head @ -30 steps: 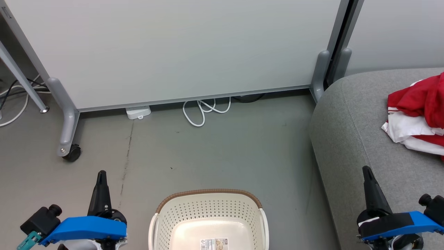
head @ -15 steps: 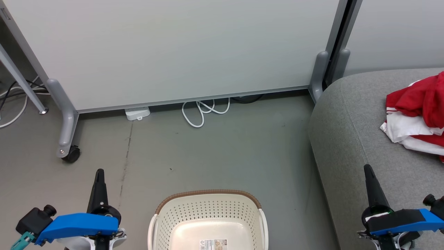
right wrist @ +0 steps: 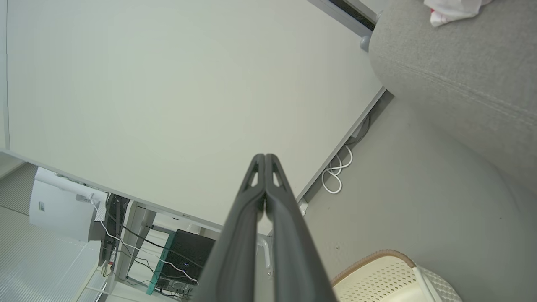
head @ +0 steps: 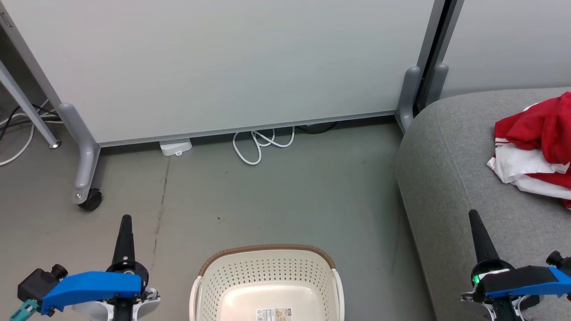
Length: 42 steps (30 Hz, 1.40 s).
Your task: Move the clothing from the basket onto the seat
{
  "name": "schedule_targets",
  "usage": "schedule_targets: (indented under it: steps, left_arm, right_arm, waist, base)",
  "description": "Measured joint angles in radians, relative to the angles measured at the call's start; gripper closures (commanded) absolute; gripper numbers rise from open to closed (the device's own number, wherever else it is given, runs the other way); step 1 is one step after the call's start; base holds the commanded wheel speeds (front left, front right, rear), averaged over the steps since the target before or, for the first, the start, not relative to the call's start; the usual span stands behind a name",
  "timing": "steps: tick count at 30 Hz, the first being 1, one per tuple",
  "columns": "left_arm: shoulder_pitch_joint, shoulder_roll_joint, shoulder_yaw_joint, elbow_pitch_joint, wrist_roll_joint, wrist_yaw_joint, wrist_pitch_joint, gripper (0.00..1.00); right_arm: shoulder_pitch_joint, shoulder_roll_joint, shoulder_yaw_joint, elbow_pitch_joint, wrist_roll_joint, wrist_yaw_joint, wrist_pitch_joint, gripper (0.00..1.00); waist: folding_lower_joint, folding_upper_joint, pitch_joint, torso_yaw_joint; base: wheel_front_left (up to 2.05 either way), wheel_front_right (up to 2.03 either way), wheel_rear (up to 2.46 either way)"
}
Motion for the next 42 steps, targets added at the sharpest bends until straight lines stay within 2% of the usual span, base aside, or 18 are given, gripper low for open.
schedule_targets:
  steps: [42]
  left_arm:
    - [-0.024, 0.0, 0.033, -0.003, -0.358, 0.0, 0.091, 1.0]
  right_arm:
    - [-0.027, 0.0, -0.021, 0.016, 0.383, 0.0, 0.091, 1.0]
  waist:
    - [0.0, 0.0, -0.009, -0.011]
  base:
    - [0.0, 0.0, 0.0]
